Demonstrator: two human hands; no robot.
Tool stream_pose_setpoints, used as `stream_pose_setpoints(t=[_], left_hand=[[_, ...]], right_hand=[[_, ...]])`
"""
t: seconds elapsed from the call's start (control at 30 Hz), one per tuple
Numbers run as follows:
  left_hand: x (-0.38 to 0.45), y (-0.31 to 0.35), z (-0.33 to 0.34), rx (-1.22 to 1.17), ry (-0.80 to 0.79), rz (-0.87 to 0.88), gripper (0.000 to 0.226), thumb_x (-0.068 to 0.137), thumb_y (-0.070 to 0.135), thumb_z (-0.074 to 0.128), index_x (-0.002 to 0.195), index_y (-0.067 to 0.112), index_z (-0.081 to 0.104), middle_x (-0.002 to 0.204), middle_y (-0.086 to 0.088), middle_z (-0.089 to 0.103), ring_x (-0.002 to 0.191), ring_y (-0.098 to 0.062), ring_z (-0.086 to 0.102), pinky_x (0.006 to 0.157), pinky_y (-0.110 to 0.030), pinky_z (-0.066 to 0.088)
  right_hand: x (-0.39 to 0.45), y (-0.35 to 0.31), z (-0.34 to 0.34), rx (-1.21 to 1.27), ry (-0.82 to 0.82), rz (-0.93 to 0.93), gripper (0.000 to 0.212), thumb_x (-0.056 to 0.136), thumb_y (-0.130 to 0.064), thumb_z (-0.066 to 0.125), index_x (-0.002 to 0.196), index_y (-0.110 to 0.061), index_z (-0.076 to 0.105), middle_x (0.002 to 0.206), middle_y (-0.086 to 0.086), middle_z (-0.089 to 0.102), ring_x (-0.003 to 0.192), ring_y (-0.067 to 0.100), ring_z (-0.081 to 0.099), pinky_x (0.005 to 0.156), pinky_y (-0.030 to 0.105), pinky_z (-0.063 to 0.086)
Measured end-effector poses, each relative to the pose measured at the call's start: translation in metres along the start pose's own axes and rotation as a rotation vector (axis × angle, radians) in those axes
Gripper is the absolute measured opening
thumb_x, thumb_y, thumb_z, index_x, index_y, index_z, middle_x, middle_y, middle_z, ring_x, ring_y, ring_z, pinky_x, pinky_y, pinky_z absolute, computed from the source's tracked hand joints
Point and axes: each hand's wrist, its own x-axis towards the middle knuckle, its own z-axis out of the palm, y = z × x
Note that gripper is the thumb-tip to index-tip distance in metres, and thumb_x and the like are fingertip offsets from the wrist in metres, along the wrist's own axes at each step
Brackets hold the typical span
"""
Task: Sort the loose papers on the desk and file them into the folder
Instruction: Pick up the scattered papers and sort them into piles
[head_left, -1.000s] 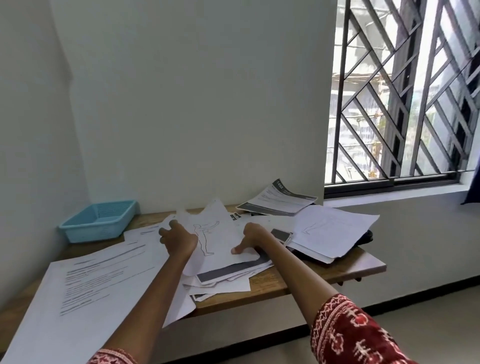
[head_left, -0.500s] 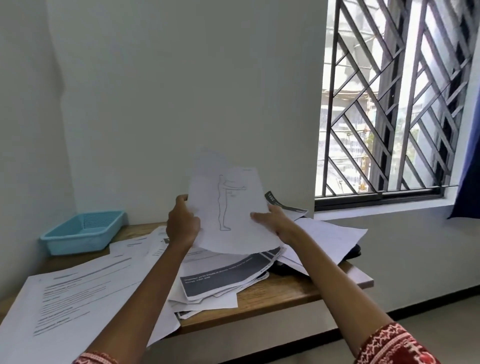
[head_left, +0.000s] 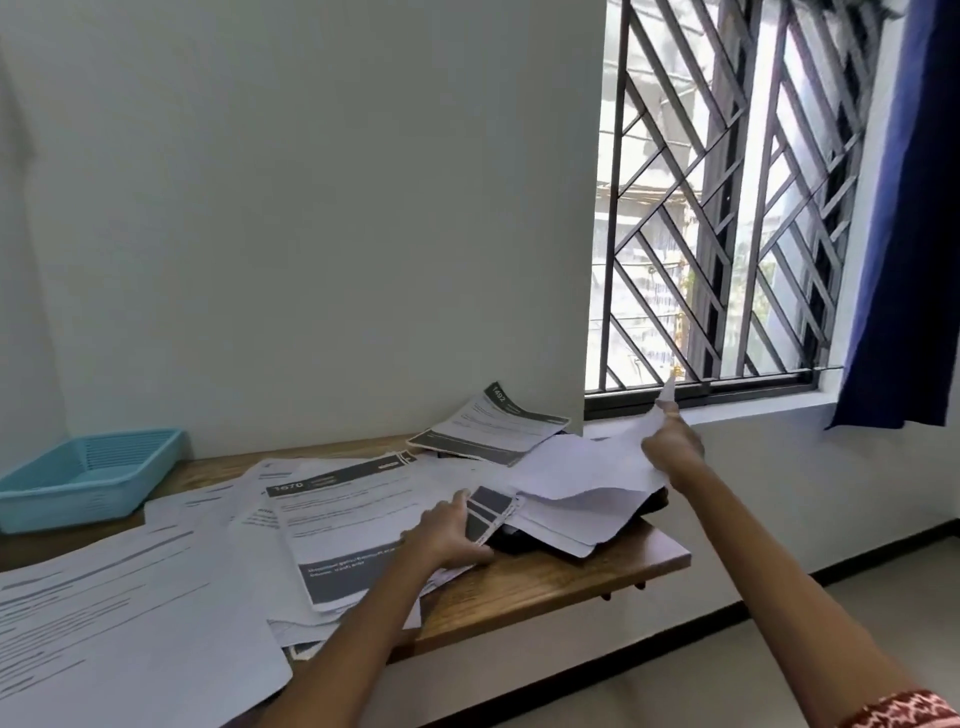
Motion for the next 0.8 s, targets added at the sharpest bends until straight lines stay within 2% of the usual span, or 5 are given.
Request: stream_pose_setpoints(t=[0.2,0.5,0.6,0.67,0.8], left_hand=[[-0.004,0.016,0.002,0.269,0.358,0.006,0.031,0.097,0.024,0.039,0.12,0.007,0.049,0.116,-0.012,0.058,0.107,-0.029,0.056,0.082,-0.033,0.043],[-0.007,-0.002,-0.011,-0.006,0.395,0.025,0.03,0.099,0.024,0.036,0.088,0.004,0.054,0.102,-0.019,0.064,0.093,-0.033,0.059,0.066,-0.031,0.038],[-0.009,-0.004,-0.012,-0.016,0.283,0.049,0.047,0.095,0.052,0.038,0.104,0.01,0.059,0.103,-0.01,0.065,0.096,-0.027,0.061,0.07,-0.031,0.041],[-0.009,-0.012,-0.017,-0.082,0.268,0.019,0.053,0.091,0.06,0.037,0.1,0.013,0.06,0.102,-0.008,0.066,0.096,-0.025,0.061,0.074,-0.032,0.044],[-0.014,-0.048,-0.034,-0.146,0.405,-0.125,0.036,0.095,0.043,0.046,0.106,0.013,0.062,0.113,-0.006,0.065,0.102,-0.024,0.059,0.08,-0.03,0.043]], right_hand=[[-0.002,0.004,-0.008,-0.129,-0.02,0.074,0.037,0.094,-0.007,0.044,0.13,0.0,0.046,0.124,0.023,0.053,0.115,0.036,0.051,0.085,0.033,0.044],[-0.026,-0.014,0.027,-0.231,-0.193,0.029,0.029,0.088,-0.003,0.044,0.116,0.001,0.047,0.109,0.017,0.05,0.09,0.026,0.053,0.067,0.03,0.048],[-0.033,-0.021,0.041,-0.508,-0.17,0.054,0.057,0.088,-0.01,0.052,0.14,-0.005,0.029,0.151,0.03,0.013,0.137,0.046,0.019,0.102,0.051,0.036],[-0.036,-0.029,0.049,-0.557,-0.08,-0.004,0.063,0.087,-0.011,0.055,0.142,-0.006,0.025,0.152,0.032,-0.008,0.141,0.049,-0.004,0.108,0.061,0.021],[-0.041,-0.053,0.067,-0.403,-0.017,-0.263,0.057,0.089,-0.019,0.06,0.139,-0.008,0.034,0.149,0.026,0.024,0.138,0.041,0.023,0.106,0.055,0.03]])
